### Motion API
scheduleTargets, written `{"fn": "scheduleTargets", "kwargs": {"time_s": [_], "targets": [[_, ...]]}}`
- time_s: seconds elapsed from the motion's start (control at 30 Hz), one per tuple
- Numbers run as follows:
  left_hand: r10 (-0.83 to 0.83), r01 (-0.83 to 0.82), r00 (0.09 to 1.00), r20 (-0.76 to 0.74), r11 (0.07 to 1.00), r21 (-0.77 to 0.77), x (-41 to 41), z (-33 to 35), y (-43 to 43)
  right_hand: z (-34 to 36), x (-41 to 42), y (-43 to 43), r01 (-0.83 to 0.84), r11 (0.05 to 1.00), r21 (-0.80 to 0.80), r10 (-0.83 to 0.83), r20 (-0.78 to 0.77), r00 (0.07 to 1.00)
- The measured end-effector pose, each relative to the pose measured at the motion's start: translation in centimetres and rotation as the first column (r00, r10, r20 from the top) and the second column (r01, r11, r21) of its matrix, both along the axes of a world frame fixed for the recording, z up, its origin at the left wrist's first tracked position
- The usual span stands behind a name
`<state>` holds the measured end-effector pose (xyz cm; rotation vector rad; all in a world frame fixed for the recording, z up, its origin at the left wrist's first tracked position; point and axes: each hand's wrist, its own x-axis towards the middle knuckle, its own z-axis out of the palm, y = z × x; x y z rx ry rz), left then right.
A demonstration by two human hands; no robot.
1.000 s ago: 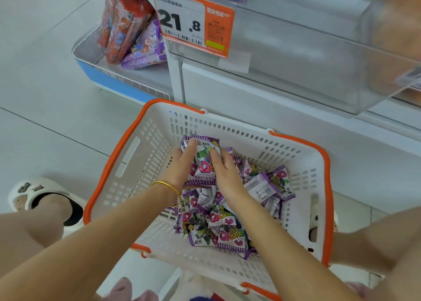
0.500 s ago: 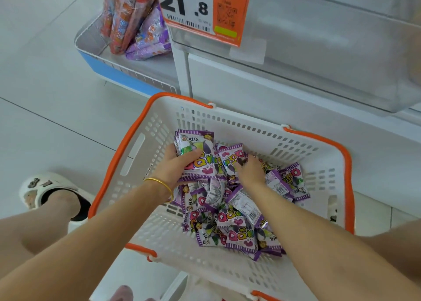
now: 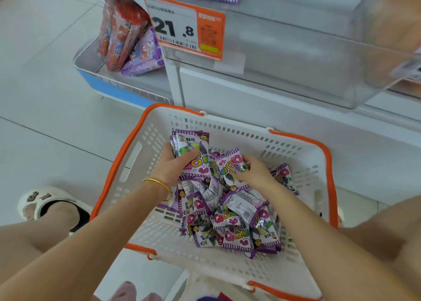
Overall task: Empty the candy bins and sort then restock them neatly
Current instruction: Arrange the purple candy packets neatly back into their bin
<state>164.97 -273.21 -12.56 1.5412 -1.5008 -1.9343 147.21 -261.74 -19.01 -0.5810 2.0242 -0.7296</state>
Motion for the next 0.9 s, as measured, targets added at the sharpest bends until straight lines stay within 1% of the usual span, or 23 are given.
{"fn": "scheduleTargets", "kwargs": {"time_s": [0.07, 0.2, 0.23, 0.3, 0.37, 0.43, 0.57, 0.67, 0.77, 0.83, 0.9], "targets": [[-0.008, 0.008, 1.000, 0.005, 0.999, -0.046, 0.3, 1.1, 0.4, 3.2, -0.5, 0.3, -0.020, 1.000, -0.019, 0.021, 0.022, 1.000], [-0.047, 0.049, 0.999, 0.018, 0.988, -0.149, 0.8, 4.1, 1.1, 10.9, -1.1, 1.7, -0.108, 0.984, -0.141, 0.095, -0.100, 0.991], [-0.054, 0.057, 0.998, 0.022, 0.984, -0.169, 0.8, 4.7, 1.1, 12.8, -1.2, 2.1, -0.123, 0.977, -0.175, 0.108, -0.091, 0.990], [-0.077, 0.081, 0.997, 0.028, 0.974, -0.211, 0.5, 6.0, 1.1, 15.9, -1.4, 2.9, -0.141, 0.954, -0.265, 0.148, 0.005, 0.989], [-0.148, 0.153, 0.988, 0.040, 0.951, -0.269, -0.1, 7.1, 1.1, 18.0, -1.3, 3.3, -0.169, 0.919, -0.356, 0.214, 0.089, 0.973], [-0.219, 0.223, 0.975, 0.045, 0.939, -0.263, -0.8, 8.5, 1.6, 19.2, -0.9, 3.3, -0.195, 0.888, -0.415, 0.254, 0.091, 0.963], [-0.263, 0.253, 0.963, -0.058, 0.958, -0.136, -1.5, 10.3, 3.5, 19.9, -0.2, 3.0, -0.253, 0.862, -0.438, 0.229, -0.108, 0.967], [-0.273, 0.264, 0.952, -0.137, 0.961, -0.080, -1.5, 10.7, 4.3, 20.0, 0.4, 2.8, -0.226, 0.837, -0.498, 0.117, -0.241, 0.964], [-0.295, 0.283, 0.938, -0.183, 0.955, -0.088, -1.5, 11.4, 4.7, 20.0, 0.8, 2.5, -0.184, 0.821, -0.540, 0.008, -0.312, 0.950], [-0.311, 0.295, 0.928, -0.205, 0.950, -0.105, -1.4, 11.9, 5.0, 20.1, 1.2, 2.4, -0.196, 0.818, -0.541, -0.009, -0.353, 0.936], [-0.331, 0.323, 0.919, -0.213, 0.944, -0.073, -1.3, 12.1, 5.3, 20.2, 1.8, 2.1, -0.216, 0.808, -0.548, -0.009, -0.378, 0.926]]}}
